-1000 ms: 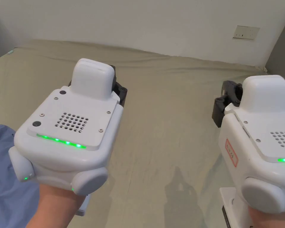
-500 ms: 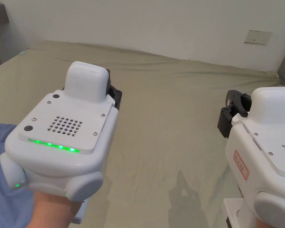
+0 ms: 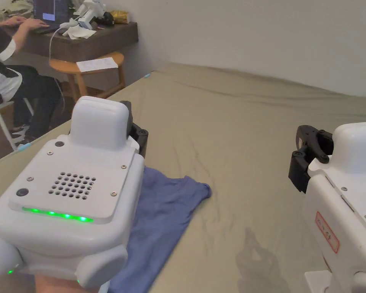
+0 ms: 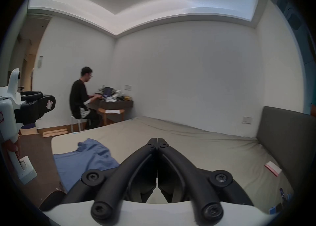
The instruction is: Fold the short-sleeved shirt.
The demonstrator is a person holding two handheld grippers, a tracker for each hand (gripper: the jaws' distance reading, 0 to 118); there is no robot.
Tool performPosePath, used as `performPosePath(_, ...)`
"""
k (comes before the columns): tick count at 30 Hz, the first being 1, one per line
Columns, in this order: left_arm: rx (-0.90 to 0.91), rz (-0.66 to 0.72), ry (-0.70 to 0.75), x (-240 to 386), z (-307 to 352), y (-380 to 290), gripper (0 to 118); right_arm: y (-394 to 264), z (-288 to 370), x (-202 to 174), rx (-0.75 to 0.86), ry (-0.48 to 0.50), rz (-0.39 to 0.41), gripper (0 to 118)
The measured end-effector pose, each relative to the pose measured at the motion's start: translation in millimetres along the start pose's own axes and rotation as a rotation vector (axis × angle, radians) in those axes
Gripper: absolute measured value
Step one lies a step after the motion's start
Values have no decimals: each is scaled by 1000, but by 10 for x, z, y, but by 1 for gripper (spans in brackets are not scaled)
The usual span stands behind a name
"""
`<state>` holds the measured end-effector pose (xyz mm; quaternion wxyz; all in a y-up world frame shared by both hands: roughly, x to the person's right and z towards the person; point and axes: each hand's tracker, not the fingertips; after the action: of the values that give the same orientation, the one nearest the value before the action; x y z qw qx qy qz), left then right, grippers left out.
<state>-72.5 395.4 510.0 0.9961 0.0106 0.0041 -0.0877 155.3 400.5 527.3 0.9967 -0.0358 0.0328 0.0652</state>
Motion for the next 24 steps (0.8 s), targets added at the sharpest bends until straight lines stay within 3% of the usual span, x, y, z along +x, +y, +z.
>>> performPosePath(5, -31, -9, 104, -332, 145, -140, 0, -77, -108, -468, 30, 90, 81, 1)
performPosePath(9, -50, 11, 153, -527, 238, -248, 0, 10, -89, -828, -2, 200, 28, 1)
performPosePath(13, -69, -3, 179, -641, 227, -308, 0, 30, -107, -1032, 14, 210, 64, 1)
performPosePath(24, -226, 36, 102, -729, -272, -692, 0, 2, -339, -1055, -46, 205, 65, 1)
